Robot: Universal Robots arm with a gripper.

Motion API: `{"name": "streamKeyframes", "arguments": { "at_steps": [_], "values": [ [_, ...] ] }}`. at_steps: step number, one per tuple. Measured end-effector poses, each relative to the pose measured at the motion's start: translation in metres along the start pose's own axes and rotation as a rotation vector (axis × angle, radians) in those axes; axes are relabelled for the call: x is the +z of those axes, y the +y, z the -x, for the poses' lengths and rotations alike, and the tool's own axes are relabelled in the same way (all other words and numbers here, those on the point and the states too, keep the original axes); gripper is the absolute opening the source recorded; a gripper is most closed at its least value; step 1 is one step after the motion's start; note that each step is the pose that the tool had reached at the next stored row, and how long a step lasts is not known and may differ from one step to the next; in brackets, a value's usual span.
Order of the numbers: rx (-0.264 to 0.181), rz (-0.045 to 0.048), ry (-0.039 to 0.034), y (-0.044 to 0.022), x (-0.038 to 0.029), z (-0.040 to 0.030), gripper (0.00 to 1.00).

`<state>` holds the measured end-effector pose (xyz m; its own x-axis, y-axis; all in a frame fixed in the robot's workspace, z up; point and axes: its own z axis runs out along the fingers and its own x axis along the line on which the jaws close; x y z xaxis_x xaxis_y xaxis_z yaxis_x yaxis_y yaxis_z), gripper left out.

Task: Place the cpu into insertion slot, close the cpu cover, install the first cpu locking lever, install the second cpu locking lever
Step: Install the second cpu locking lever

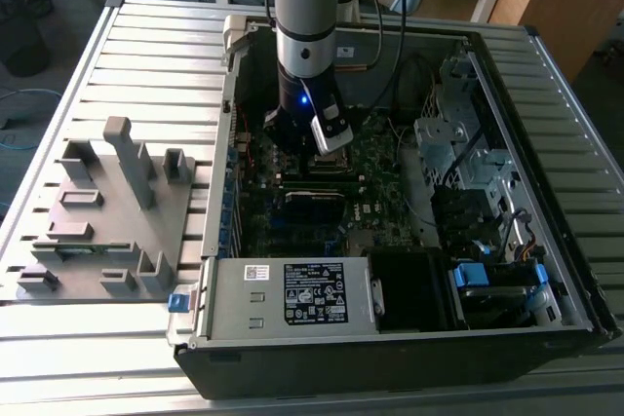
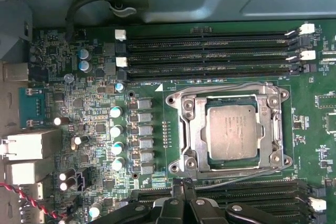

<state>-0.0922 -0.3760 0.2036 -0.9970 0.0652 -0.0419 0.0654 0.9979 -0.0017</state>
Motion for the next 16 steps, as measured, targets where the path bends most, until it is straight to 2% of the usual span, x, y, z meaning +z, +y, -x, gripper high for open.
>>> {"name": "streamKeyframes", "arguments": {
  "at_steps": [4,7,12,16],
  "values": [
    [0.000,0.0018,0.0001,0.0000,0.0001,-0.0001,0.10],
    [0.000,0.0077,0.0004,-0.0007,0.0001,0.0000,0.10],
    [0.001,0.0318,0.0020,-0.0019,0.0003,0.0000,0.10],
    [0.002,0.0455,0.0029,-0.0033,0.0009,0.0000,0.10]
  ]
}}
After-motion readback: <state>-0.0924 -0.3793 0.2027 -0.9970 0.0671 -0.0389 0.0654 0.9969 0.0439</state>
